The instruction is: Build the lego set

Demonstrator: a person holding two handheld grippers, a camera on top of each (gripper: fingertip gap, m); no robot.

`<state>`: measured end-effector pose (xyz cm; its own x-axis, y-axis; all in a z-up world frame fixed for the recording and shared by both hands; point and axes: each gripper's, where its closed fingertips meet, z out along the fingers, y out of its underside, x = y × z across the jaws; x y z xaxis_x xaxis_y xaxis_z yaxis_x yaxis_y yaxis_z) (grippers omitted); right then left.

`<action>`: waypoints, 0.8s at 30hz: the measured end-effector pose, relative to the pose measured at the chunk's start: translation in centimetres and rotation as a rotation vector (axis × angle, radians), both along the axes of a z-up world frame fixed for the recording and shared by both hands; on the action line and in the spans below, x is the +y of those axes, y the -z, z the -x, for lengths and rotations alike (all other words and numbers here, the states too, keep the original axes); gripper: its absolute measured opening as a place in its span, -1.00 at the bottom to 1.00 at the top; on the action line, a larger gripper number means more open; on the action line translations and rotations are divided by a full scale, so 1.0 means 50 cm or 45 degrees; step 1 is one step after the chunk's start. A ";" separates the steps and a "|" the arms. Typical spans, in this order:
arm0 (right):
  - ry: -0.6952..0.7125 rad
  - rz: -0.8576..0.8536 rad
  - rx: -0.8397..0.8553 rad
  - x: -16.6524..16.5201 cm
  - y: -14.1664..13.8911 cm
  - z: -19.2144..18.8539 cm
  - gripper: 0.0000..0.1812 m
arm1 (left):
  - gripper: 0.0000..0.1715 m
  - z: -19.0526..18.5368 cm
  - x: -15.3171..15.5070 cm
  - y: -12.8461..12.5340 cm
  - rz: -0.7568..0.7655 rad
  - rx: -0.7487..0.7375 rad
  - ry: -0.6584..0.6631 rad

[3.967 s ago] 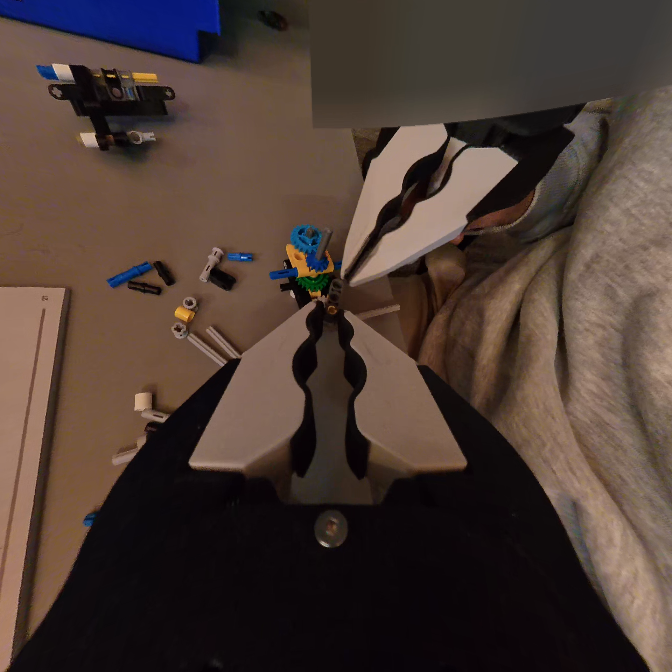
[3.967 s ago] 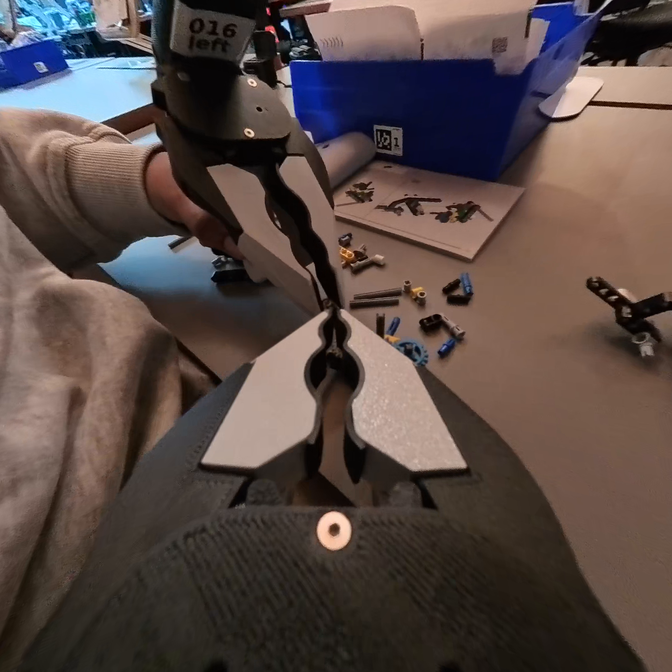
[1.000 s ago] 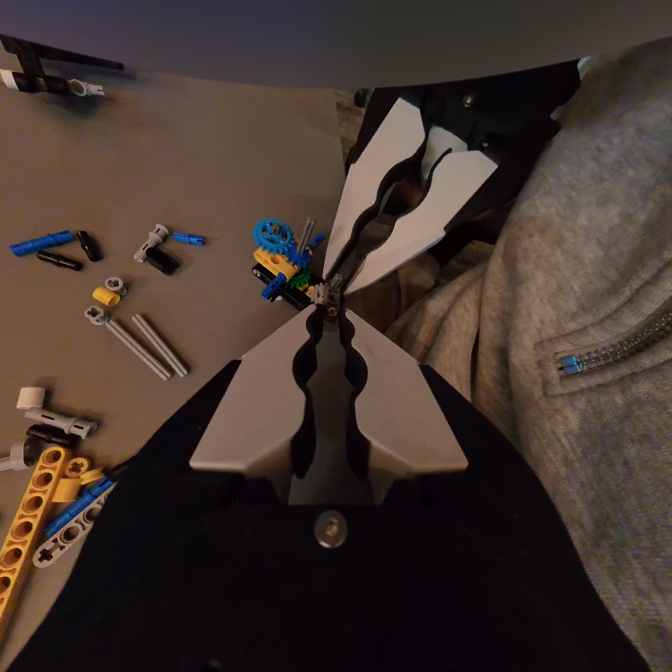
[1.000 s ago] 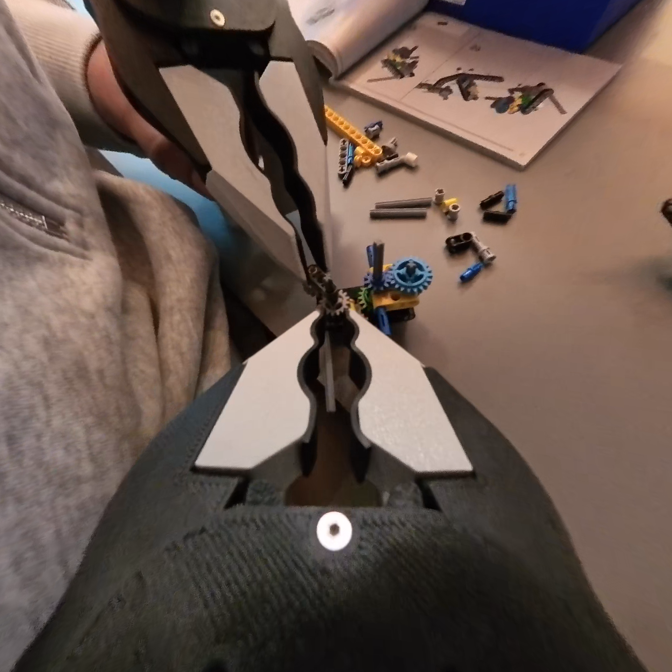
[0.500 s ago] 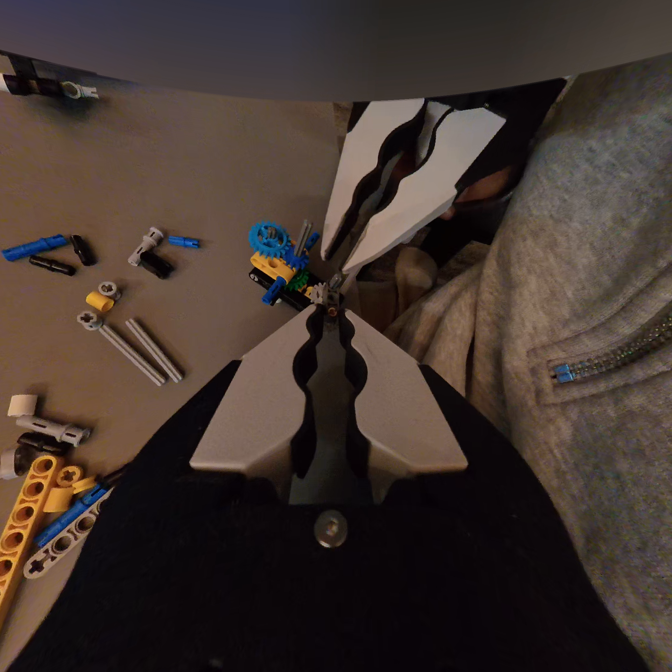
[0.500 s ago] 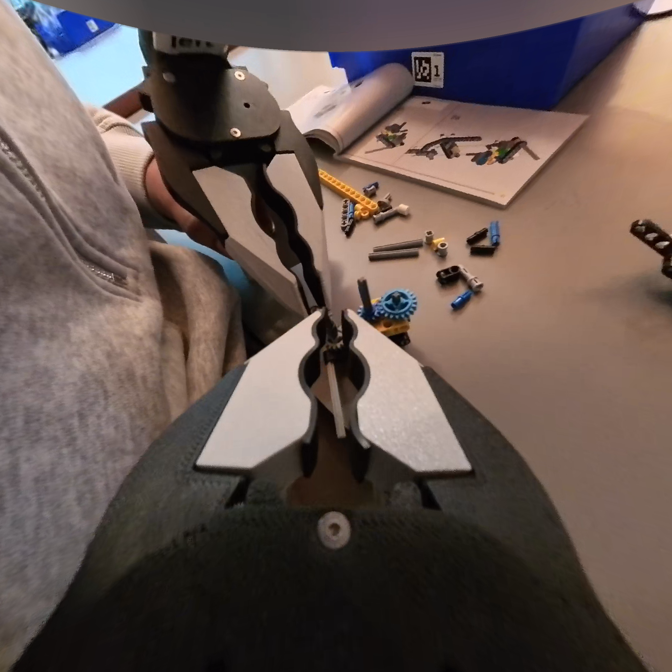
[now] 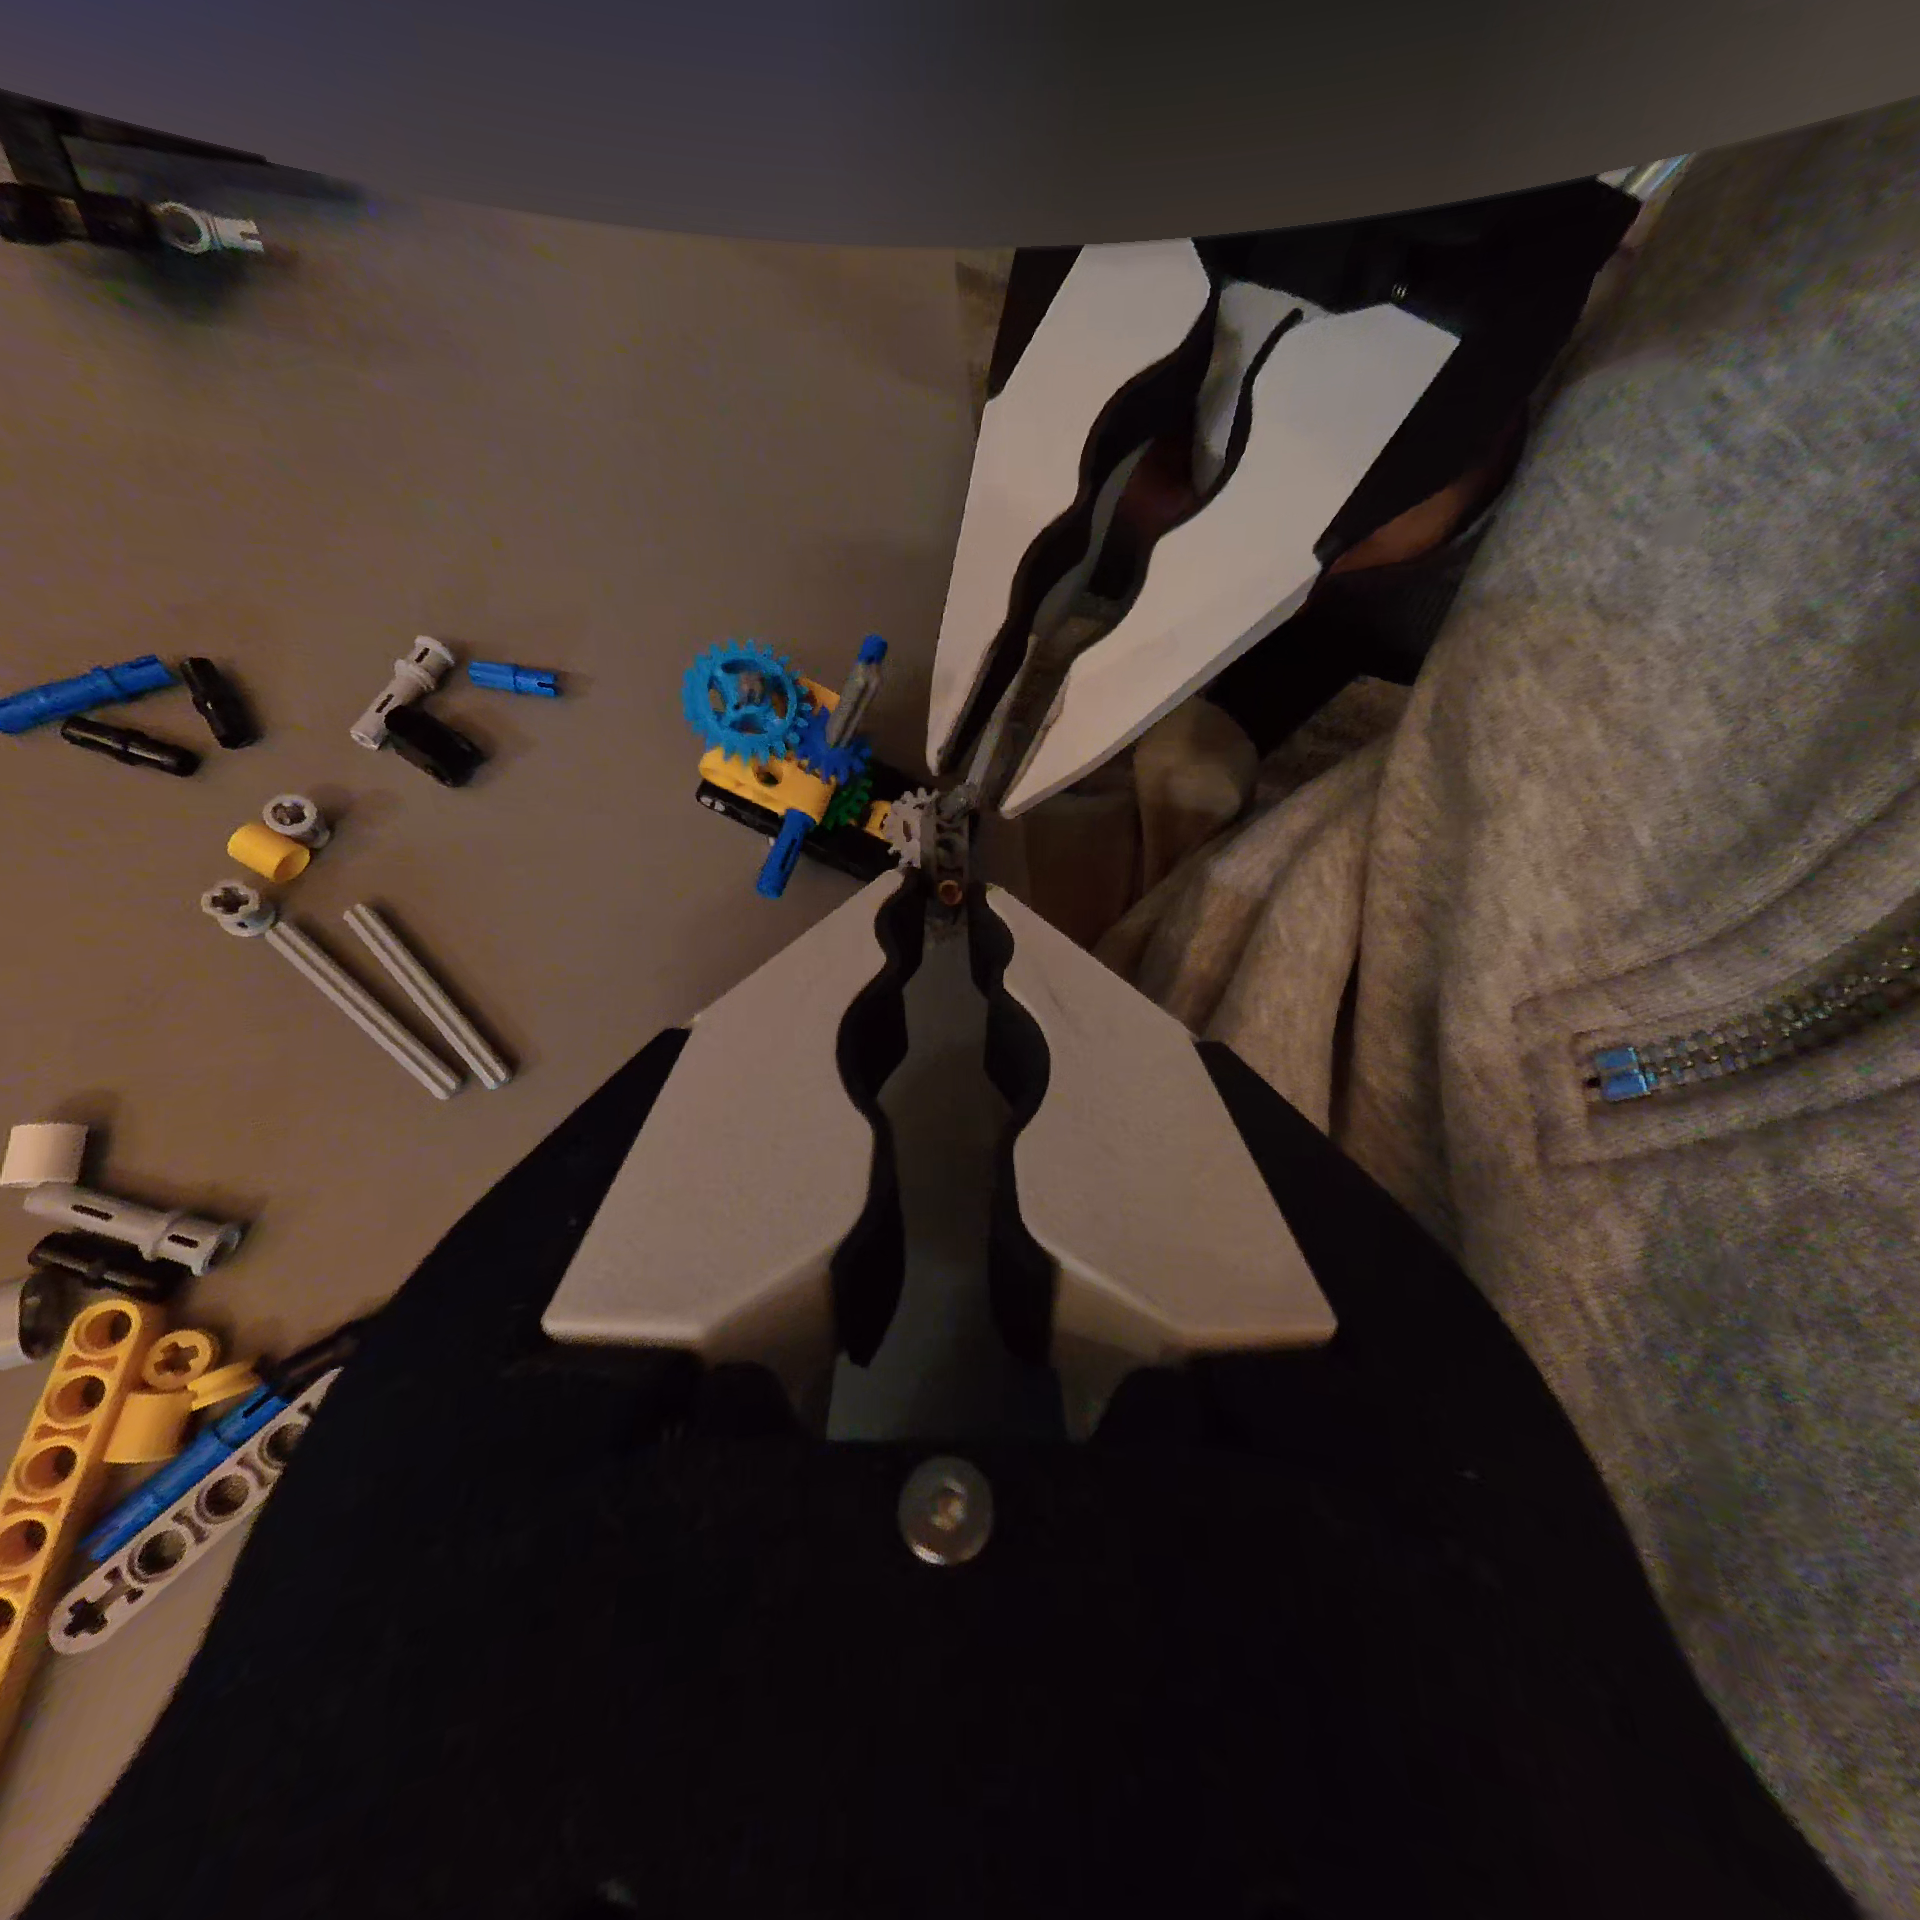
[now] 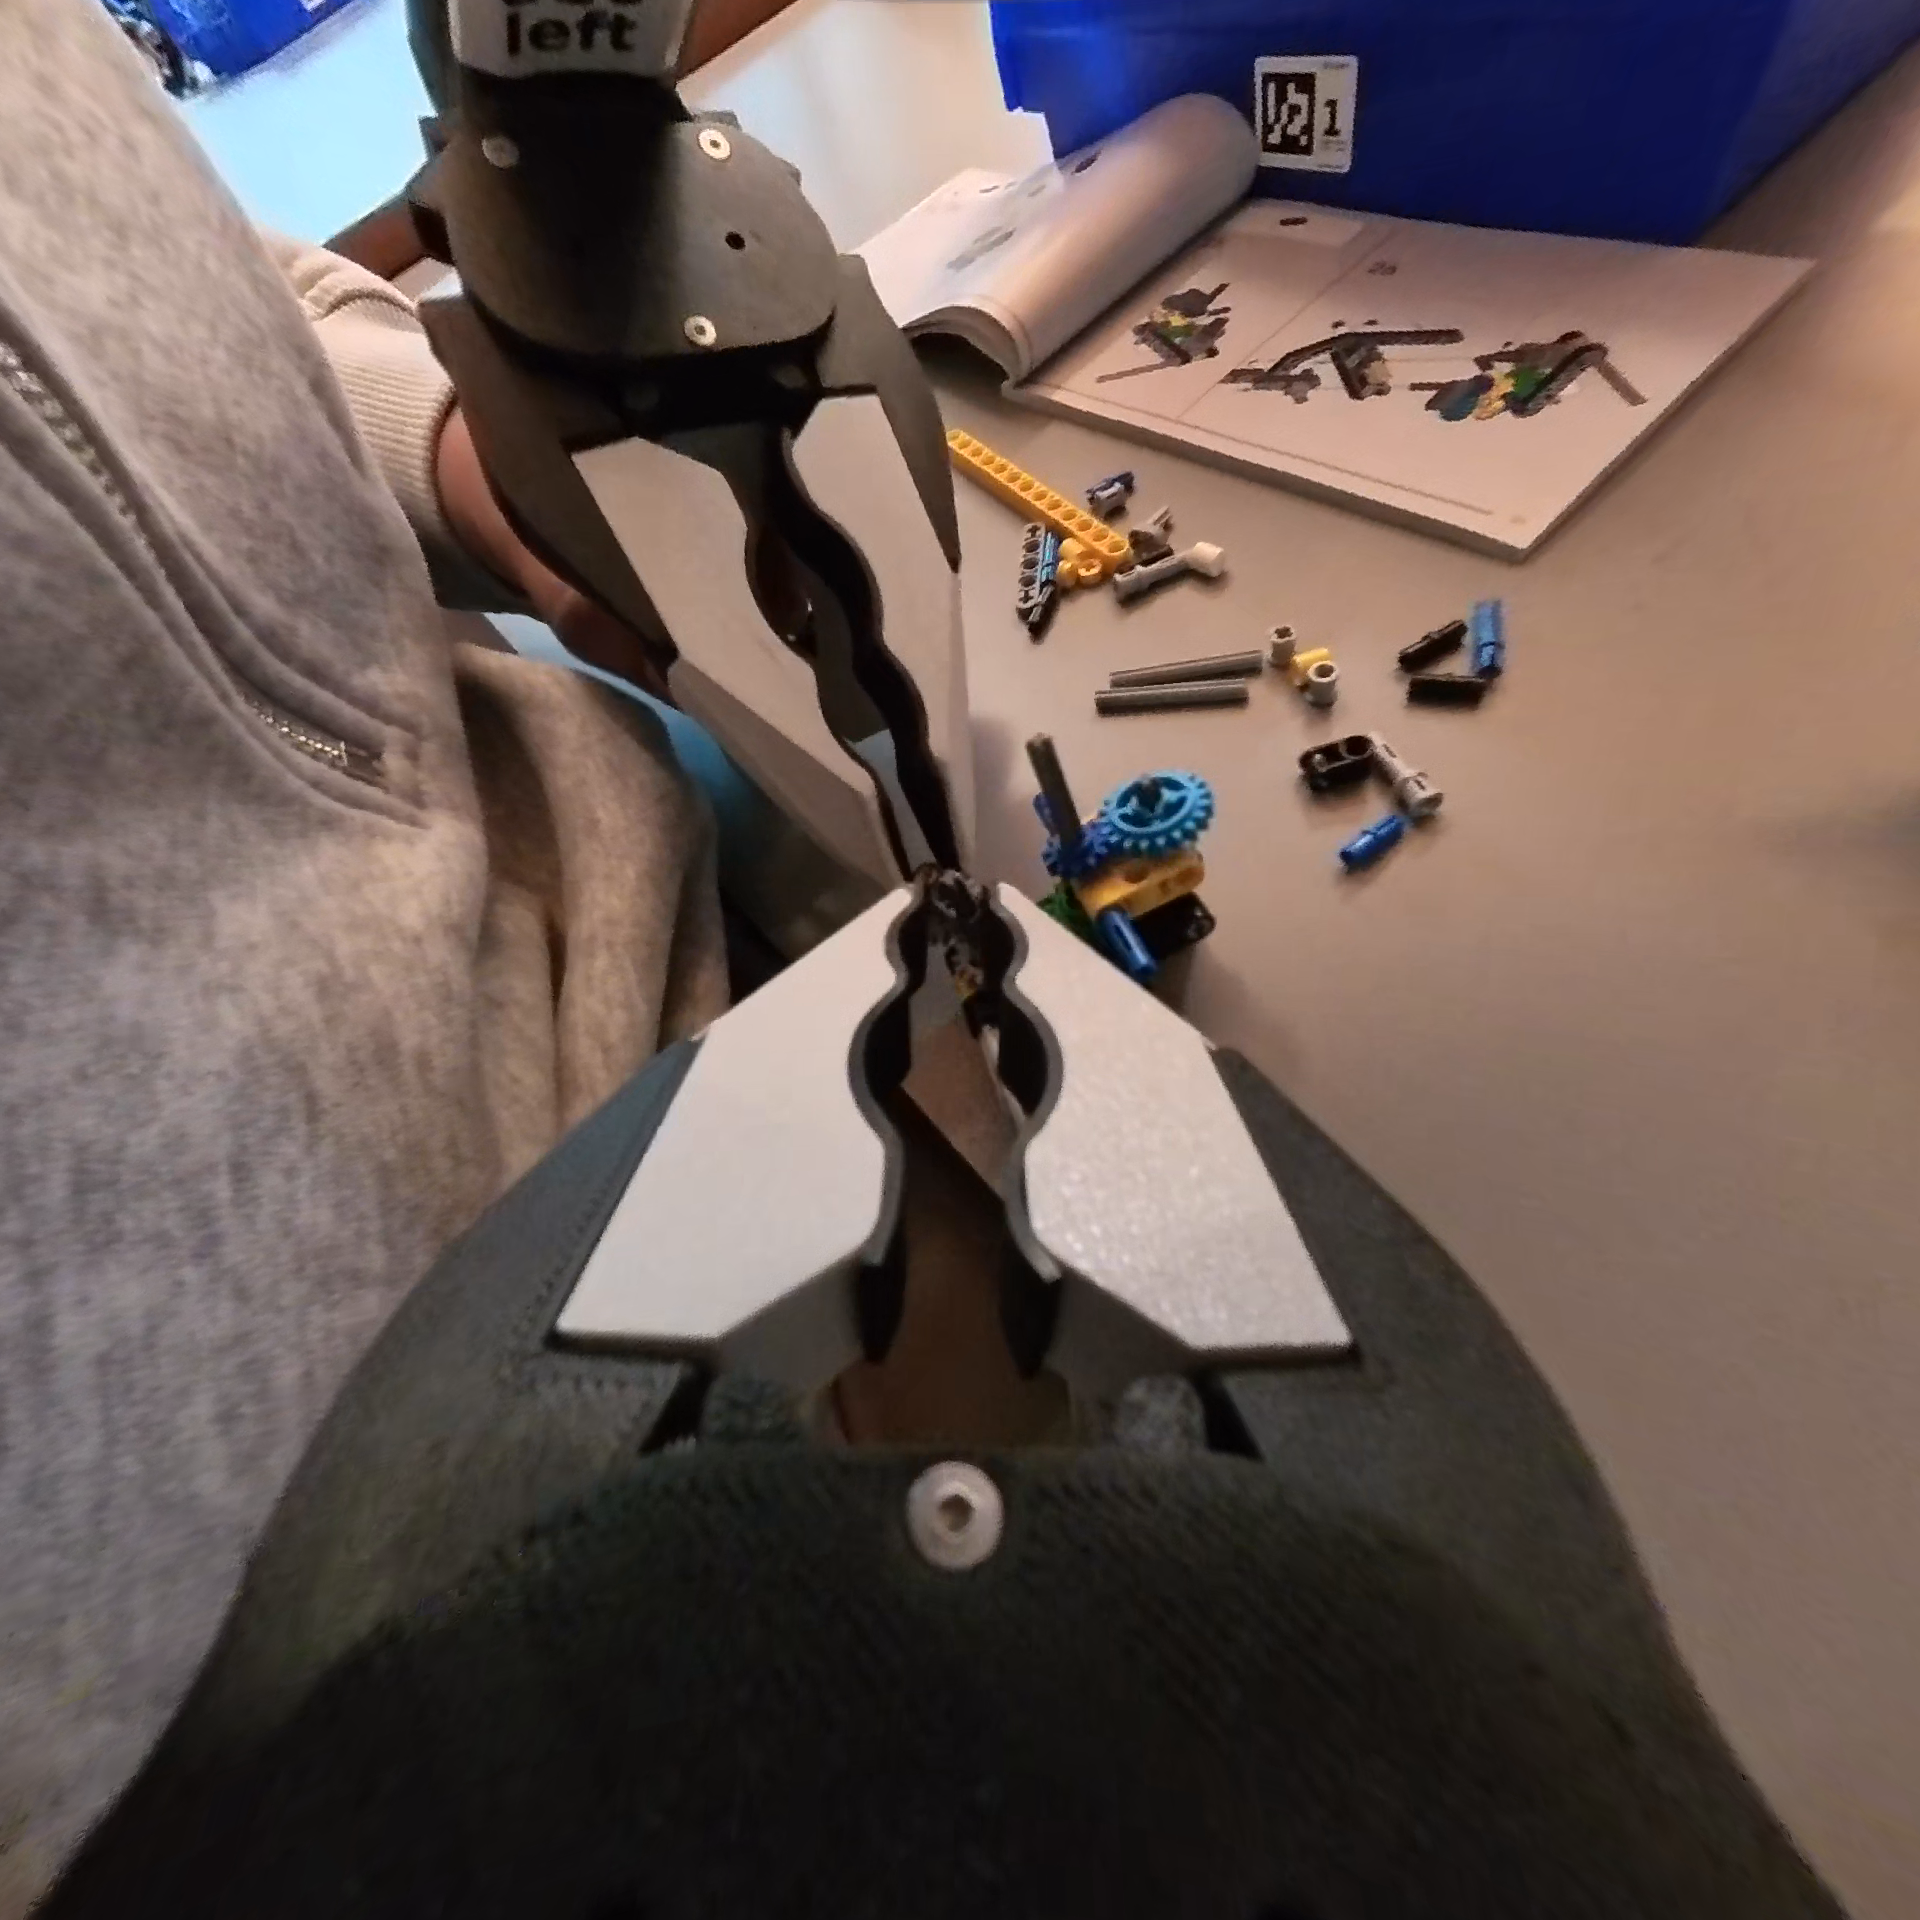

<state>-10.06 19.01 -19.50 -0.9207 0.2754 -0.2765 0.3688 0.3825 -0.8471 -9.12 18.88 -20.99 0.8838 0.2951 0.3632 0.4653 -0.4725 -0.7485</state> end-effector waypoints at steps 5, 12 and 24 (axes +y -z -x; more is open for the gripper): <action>-0.007 -0.046 0.025 0.000 0.009 0.000 -0.93 | -0.94 0.002 0.001 -0.001 -0.008 -0.004 -0.008; 0.000 -0.072 0.032 0.002 0.015 0.003 -0.94 | -0.94 0.002 0.003 0.000 -0.014 -0.011 -0.020; -0.003 -0.082 0.000 0.002 0.019 0.003 -0.94 | -0.93 0.003 0.004 0.002 -0.031 -0.029 -0.031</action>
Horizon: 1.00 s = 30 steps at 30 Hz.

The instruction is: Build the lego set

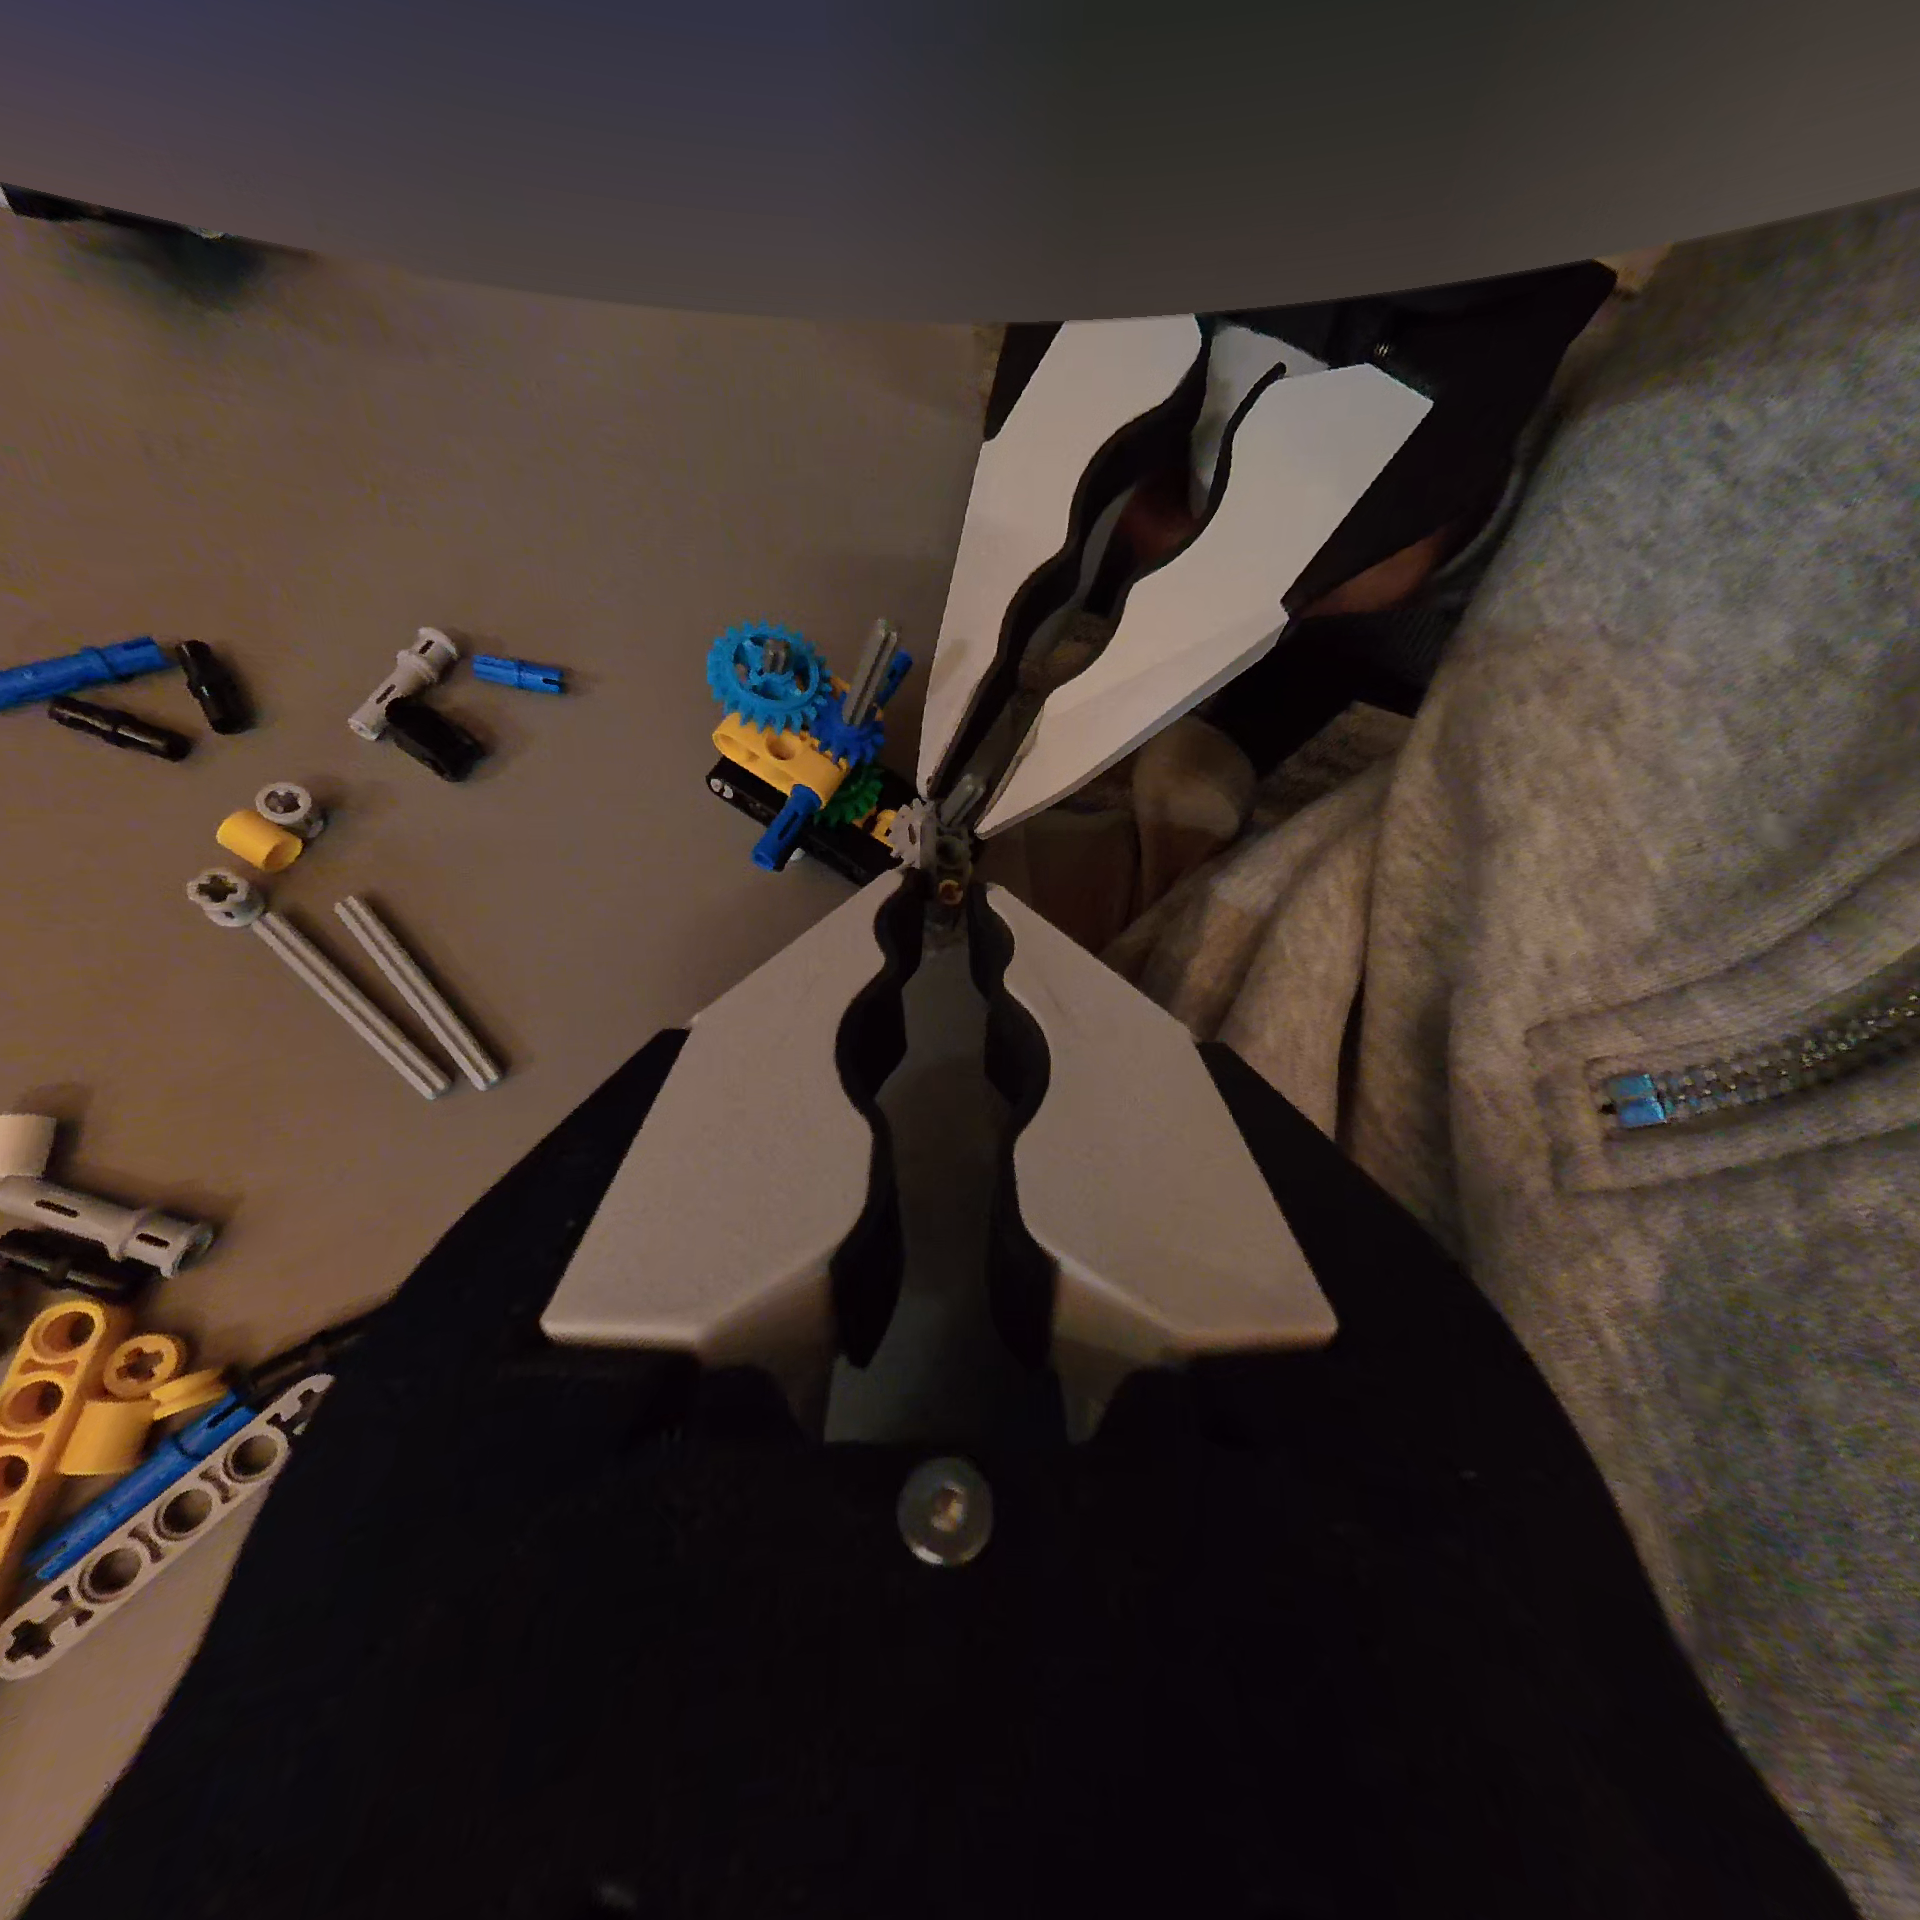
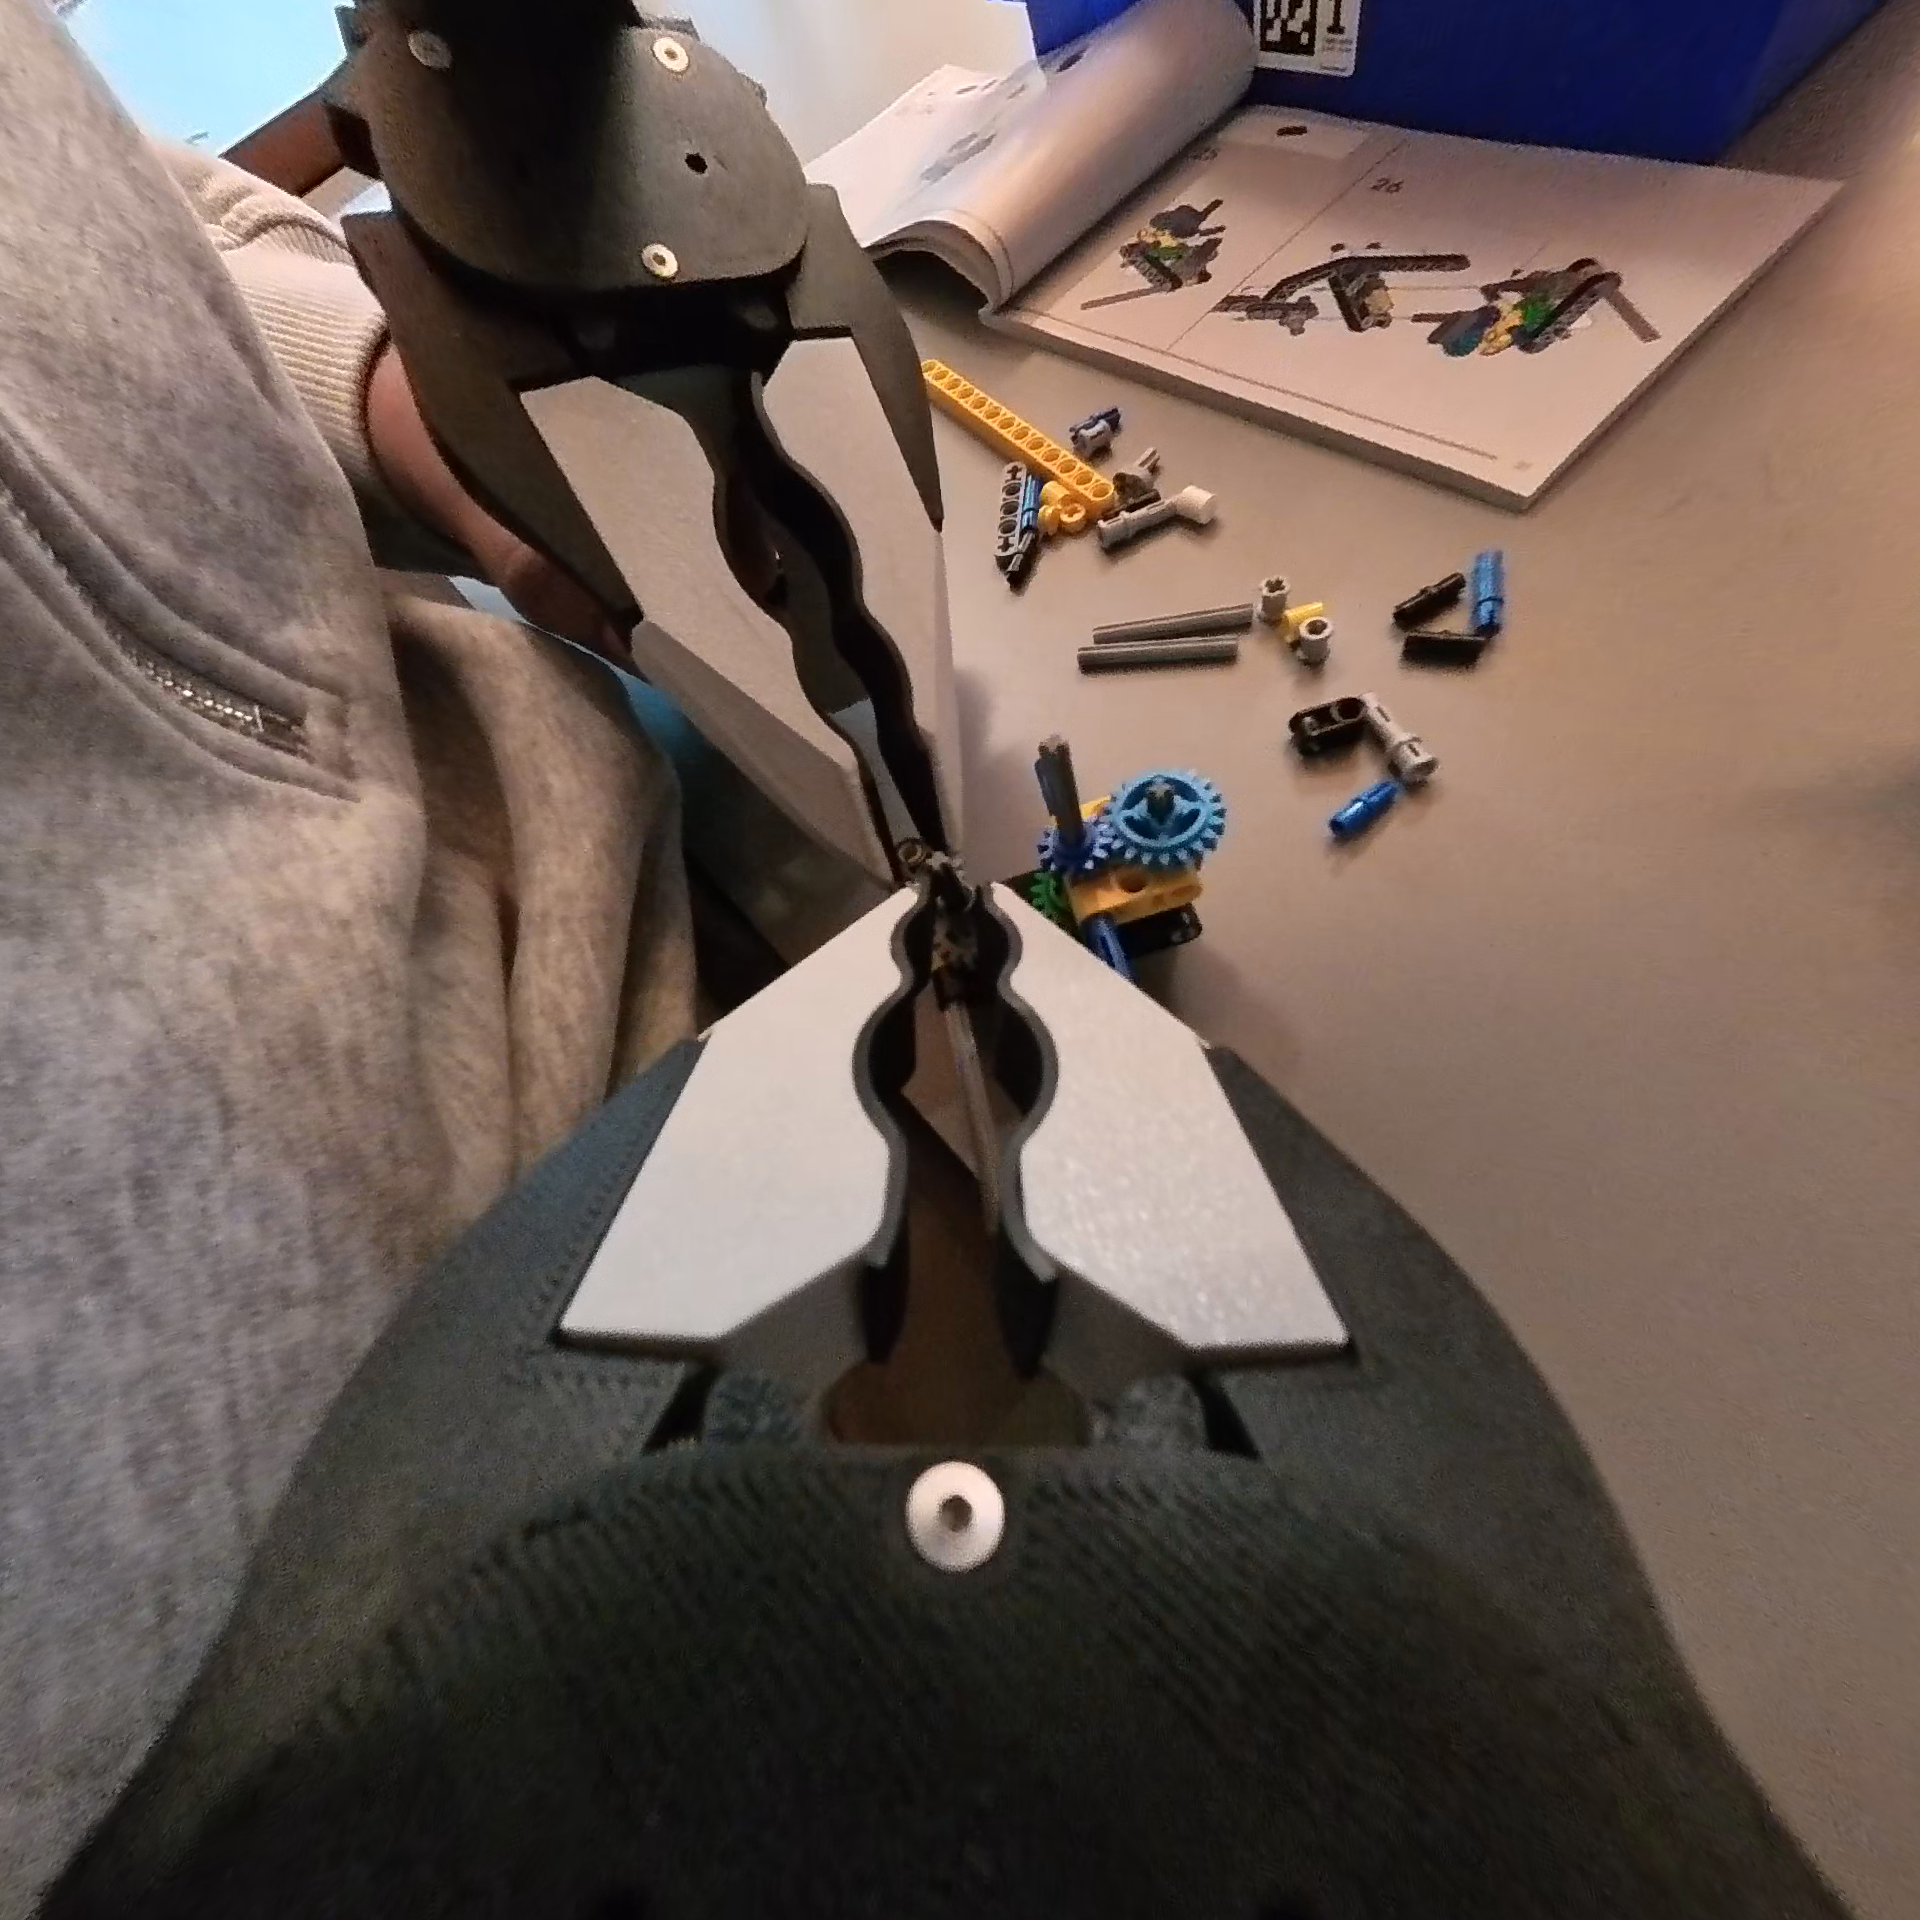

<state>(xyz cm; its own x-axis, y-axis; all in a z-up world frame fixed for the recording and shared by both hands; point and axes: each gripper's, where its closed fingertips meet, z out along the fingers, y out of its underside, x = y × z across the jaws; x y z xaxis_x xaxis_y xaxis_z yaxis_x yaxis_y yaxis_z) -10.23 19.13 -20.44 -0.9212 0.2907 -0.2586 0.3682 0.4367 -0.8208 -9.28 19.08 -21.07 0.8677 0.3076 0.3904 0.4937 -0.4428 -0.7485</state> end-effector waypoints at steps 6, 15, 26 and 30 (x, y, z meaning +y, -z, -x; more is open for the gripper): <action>0.006 -0.002 0.010 -0.001 -0.001 0.001 -0.92 | -0.85 -0.002 0.001 0.001 -0.001 -0.016 -0.008; 0.048 0.026 0.037 0.020 -0.017 0.004 -0.83 | -0.77 0.000 -0.016 -0.023 -0.048 0.038 -0.086; -0.009 -0.222 0.241 0.026 0.025 -0.012 -0.81 | -0.68 -0.017 -0.055 -0.030 -0.112 0.098 -0.268; -0.016 -0.270 0.356 0.028 0.011 -0.012 -0.78 | -0.68 -0.023 -0.065 -0.036 -0.153 0.100 -0.316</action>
